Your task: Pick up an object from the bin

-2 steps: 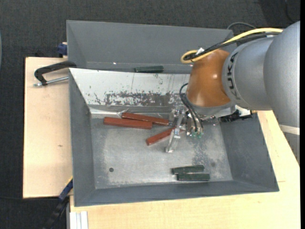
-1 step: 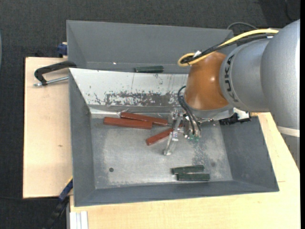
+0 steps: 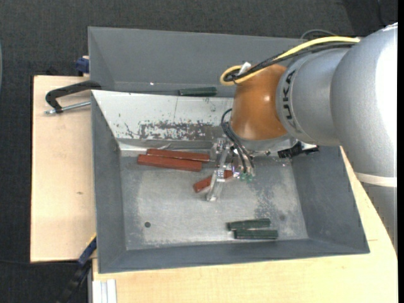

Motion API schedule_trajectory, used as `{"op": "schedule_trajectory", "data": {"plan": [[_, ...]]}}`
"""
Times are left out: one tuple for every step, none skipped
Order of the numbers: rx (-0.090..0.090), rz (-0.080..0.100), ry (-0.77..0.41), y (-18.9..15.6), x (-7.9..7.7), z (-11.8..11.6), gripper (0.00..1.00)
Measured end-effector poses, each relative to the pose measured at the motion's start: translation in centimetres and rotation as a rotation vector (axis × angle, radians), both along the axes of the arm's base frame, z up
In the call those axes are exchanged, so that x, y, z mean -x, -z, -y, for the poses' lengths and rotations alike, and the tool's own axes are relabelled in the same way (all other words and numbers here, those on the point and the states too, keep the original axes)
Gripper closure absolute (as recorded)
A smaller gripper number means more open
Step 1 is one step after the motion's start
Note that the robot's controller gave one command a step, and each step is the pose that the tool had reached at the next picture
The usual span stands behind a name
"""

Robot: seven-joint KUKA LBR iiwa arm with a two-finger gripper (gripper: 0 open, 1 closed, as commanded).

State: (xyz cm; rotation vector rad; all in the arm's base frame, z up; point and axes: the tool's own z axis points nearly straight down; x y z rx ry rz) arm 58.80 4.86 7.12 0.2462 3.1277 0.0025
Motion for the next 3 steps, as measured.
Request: {"op": "schedule_trajectory", "data": {"plan": [[-0.001,0.0,0.077,0.0,0.0,-2.0,1.0],[0.0,-0.001,0.077,0.0,0.0,-2.0,1.0],[0.002,-0.009,0.084,-3.9,1.1,-3.3,1.0]]}}
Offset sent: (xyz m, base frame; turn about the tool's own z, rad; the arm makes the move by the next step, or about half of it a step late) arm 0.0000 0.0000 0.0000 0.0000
